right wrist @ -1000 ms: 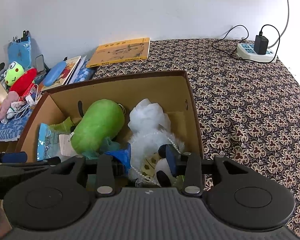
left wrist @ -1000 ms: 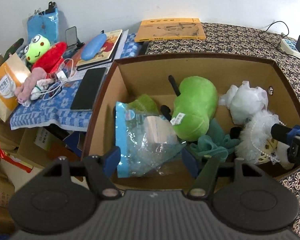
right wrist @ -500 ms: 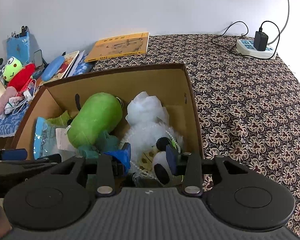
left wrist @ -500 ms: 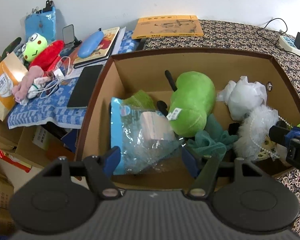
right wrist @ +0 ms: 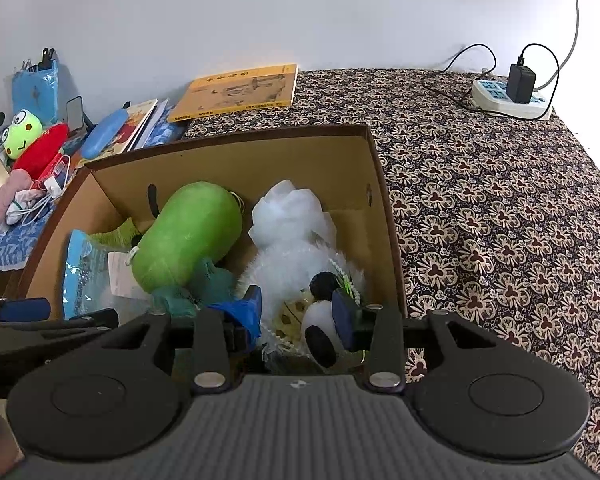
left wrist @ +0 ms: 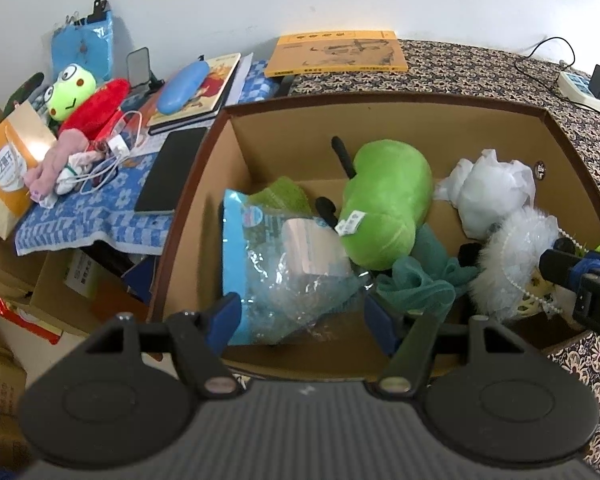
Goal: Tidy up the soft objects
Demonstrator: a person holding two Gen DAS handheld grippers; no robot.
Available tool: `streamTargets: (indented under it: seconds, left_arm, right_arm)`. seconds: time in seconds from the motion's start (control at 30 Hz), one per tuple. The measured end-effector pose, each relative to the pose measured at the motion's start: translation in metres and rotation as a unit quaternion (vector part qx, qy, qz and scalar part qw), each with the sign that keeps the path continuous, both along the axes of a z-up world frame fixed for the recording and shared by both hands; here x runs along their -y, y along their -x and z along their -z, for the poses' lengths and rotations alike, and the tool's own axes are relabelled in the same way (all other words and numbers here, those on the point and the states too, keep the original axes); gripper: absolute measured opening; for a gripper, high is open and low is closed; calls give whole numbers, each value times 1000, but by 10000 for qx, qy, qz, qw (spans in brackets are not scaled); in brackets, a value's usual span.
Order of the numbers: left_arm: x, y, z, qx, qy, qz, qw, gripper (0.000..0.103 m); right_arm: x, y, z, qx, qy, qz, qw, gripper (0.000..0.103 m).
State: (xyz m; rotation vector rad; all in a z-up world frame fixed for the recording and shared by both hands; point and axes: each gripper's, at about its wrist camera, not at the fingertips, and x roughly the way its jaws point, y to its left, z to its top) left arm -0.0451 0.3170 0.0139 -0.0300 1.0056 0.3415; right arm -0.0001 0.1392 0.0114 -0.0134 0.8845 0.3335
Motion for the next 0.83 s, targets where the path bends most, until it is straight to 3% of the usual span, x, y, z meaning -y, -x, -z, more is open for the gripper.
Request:
streamTargets:
  seconds: [0.53, 0.83]
  left_arm:
    - [3, 1, -2, 172, 225, 234, 9993, 67]
    - [3, 3, -9, 490, 288, 248, 9981, 64]
  right_arm:
    - [0, 2, 1, 0, 20, 39, 10000, 23]
    - [0, 2, 0, 25, -32, 68, 10000, 23]
